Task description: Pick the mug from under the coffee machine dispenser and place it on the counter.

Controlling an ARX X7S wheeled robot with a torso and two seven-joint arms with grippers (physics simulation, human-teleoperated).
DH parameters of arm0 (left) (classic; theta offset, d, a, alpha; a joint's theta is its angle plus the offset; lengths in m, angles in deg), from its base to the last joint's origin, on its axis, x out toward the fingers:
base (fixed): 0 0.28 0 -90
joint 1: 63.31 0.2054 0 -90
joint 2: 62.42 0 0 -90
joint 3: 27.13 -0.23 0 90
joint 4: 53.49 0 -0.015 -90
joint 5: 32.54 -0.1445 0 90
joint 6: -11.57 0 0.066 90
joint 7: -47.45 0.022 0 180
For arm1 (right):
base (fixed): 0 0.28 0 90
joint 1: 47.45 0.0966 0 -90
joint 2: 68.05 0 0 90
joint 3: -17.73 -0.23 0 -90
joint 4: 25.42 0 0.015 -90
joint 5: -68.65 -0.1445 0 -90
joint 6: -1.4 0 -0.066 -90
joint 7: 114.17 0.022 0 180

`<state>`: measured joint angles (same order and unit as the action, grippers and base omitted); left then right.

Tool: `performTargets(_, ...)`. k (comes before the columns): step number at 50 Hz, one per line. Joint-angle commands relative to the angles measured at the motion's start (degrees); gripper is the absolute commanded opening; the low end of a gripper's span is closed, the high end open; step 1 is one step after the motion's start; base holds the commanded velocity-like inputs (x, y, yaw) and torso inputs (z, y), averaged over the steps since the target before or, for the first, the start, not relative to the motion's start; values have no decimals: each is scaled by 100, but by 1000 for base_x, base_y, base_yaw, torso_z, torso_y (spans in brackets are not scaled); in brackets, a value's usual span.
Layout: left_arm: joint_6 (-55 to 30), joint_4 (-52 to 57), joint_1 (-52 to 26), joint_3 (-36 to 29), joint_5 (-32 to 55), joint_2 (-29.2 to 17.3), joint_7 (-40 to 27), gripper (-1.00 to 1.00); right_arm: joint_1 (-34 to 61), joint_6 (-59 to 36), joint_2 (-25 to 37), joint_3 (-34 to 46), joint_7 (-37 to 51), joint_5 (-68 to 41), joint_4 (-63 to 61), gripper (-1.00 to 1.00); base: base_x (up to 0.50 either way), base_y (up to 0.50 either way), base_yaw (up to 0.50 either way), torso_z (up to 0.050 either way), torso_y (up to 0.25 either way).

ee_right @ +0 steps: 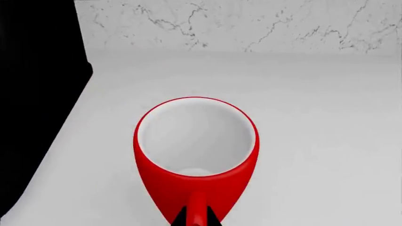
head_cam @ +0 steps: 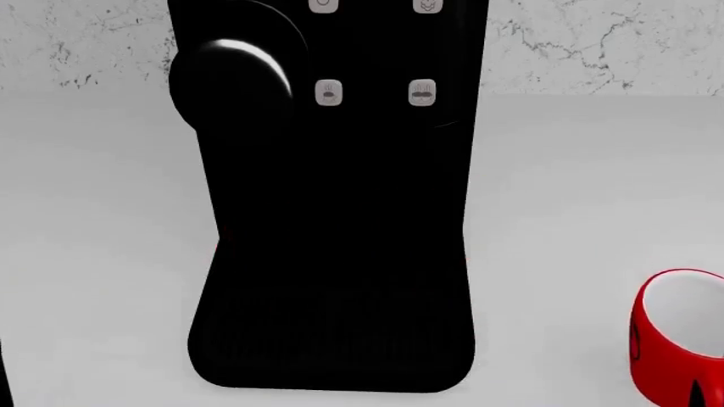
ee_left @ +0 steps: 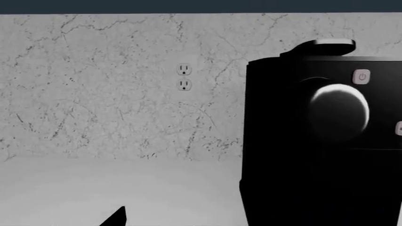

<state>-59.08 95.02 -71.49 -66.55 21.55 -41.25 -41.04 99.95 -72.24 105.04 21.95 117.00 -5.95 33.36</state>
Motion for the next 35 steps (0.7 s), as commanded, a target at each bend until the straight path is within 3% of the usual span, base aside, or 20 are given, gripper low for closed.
performTargets(1,32,-44,137,112,-35,-79,60,100,52,367,-123,92,-33,168,292,-100,0,0,0,0,0)
performTargets(20,-60,-12,225,250,13,-127,85,100,-540,924,-468,411,-86,226,688,-100,1,0,0,0,1)
performTargets(21,-62,-10,229,257,17,-128,85,100,-548,927,-473,413,-90,226,691,100,0,0,0,0,0)
performTargets(35,-114,-25,244,384,107,-100,93,100,-643,996,-251,458,12,409,444,100,0,0,0,0,0)
